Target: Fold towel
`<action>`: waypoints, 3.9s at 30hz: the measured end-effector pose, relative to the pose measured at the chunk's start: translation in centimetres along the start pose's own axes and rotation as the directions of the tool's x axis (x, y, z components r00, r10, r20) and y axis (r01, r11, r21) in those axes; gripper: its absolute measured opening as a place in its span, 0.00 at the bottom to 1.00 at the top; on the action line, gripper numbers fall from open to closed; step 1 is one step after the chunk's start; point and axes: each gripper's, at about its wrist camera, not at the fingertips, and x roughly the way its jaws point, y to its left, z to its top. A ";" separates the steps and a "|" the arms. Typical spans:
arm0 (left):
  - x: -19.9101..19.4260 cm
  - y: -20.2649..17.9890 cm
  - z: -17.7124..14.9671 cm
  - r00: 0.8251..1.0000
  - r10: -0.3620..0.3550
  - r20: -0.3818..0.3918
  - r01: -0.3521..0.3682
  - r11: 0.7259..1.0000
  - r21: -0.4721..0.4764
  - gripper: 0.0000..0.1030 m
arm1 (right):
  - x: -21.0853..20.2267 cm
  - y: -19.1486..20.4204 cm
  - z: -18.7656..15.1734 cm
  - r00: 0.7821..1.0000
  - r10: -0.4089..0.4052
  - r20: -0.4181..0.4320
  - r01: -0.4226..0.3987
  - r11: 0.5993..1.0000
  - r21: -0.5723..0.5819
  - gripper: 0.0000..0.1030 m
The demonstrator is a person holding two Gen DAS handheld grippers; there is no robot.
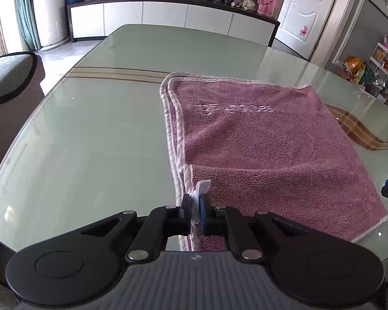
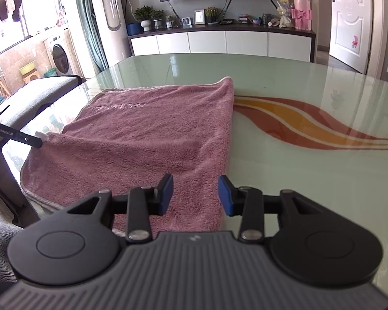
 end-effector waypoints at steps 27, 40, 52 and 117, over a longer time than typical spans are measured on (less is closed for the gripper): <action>1.2 1.4 1.4 0.997 0.082 0.012 -0.082 0.997 -0.001 0.15 | 1.6 -0.4 -1.5 0.990 -0.052 -0.129 0.053 0.999 0.005 0.33; 1.3 0.8 3.0 0.995 0.084 0.048 -0.085 0.996 0.015 0.17 | 1.6 0.0 -1.2 0.989 -0.022 -0.143 0.020 1.000 -0.011 0.17; 1.8 0.3 3.4 0.996 0.075 0.045 -0.076 0.997 0.029 0.18 | 1.7 -0.1 -1.2 0.989 -0.017 -0.148 0.017 1.000 -0.007 0.17; 2.4 -0.3 3.7 0.996 0.077 0.037 -0.078 0.996 0.045 0.25 | 1.9 -0.1 -1.0 0.989 -0.009 -0.150 0.007 1.000 -0.014 0.17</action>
